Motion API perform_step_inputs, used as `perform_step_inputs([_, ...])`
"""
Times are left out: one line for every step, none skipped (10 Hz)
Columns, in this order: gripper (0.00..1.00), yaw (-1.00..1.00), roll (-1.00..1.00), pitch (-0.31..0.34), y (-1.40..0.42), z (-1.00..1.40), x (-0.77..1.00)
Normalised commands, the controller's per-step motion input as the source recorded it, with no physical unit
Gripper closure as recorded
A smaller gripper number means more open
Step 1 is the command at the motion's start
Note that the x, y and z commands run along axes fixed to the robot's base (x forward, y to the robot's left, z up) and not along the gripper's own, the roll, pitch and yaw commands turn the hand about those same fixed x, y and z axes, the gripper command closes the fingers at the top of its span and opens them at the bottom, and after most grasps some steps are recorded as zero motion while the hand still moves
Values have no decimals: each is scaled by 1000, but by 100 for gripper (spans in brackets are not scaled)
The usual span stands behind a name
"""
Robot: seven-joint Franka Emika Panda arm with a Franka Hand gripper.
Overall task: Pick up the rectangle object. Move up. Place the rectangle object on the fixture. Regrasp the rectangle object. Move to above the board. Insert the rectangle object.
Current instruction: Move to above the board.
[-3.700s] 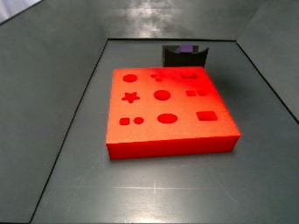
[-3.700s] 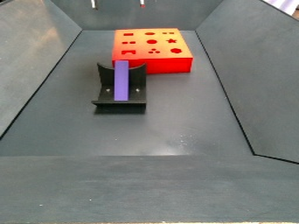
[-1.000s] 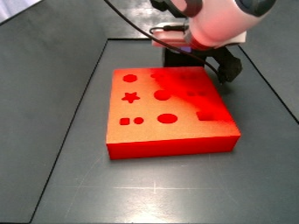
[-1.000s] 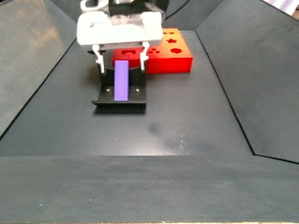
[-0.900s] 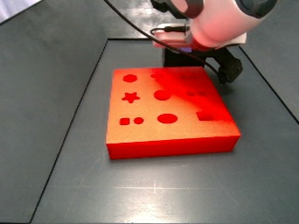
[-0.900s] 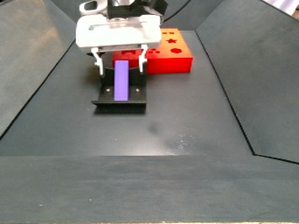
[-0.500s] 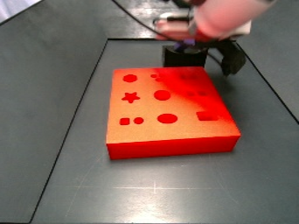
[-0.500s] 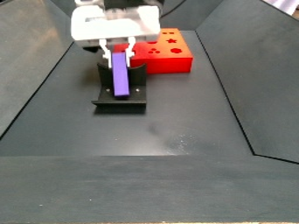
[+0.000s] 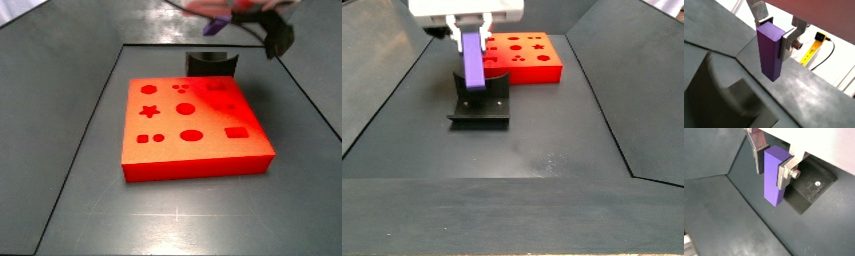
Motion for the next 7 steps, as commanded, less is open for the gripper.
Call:
perform_step_inputs([100, 24, -40, -33, 72, 1000, 3])
perform_step_inputs([100, 10, -37, -25, 67, 1000, -2])
perform_step_inputs([100, -6, -37, -10, 60, 1000, -9])
perform_step_inputs([100, -14, -40, 1, 52, 1000, -17])
perform_step_inputs([100, -18, -45, 13, 46, 1000, -27])
perform_step_inputs([100, -16, -48, 22, 42, 1000, -34])
perform_step_inputs([100, -14, -54, 38, 29, 900, -40])
